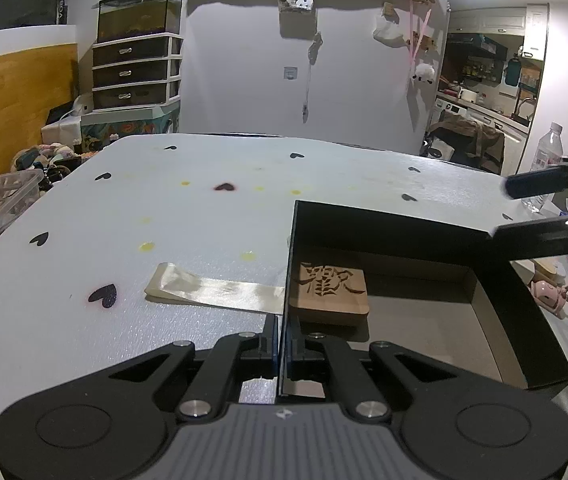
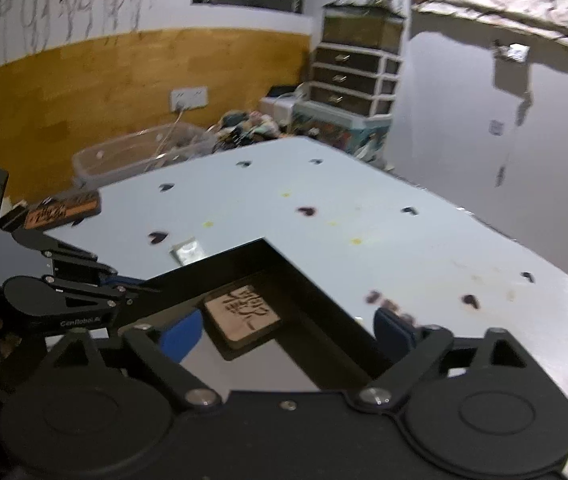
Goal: Organize rigid objects
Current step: 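Carry the wooden stamp into the black box and open the right gripper, then move the right gripper back and grasp the grey watch-band tool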
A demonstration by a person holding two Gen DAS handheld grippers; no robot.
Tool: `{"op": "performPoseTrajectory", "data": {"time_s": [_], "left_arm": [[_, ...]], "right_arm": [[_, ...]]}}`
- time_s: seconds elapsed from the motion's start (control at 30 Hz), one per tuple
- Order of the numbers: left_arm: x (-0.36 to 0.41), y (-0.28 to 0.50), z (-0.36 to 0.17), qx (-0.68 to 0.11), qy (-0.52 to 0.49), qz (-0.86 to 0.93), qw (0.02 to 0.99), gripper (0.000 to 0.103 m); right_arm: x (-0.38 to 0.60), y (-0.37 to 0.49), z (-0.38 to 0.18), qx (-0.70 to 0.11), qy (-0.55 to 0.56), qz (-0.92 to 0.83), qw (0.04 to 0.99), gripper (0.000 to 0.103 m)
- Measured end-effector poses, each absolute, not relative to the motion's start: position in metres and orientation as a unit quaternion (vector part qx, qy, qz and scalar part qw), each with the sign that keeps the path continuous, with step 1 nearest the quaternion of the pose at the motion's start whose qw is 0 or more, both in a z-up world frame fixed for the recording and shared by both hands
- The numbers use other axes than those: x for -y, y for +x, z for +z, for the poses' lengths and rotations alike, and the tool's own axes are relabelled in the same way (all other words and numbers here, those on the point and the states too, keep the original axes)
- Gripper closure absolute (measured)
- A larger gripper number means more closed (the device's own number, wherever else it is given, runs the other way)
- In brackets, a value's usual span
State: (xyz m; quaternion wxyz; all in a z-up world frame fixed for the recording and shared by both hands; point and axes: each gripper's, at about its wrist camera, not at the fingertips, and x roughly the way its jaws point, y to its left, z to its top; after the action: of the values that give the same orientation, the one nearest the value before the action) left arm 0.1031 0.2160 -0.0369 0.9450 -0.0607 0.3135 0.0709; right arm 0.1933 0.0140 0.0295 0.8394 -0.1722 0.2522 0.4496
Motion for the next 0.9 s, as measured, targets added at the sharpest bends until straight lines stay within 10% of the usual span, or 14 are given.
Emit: {"op": "performPoseTrajectory", "data": {"time_s": [0.9], "left_arm": [[-0.217, 0.103, -0.036, -0.313, -0.061, 0.075, 0.945, 0.100]], "right_arm": [[0.133, 0.177, -0.014, -0.242, -0.032, 0.233, 0.941, 0.000]]}}
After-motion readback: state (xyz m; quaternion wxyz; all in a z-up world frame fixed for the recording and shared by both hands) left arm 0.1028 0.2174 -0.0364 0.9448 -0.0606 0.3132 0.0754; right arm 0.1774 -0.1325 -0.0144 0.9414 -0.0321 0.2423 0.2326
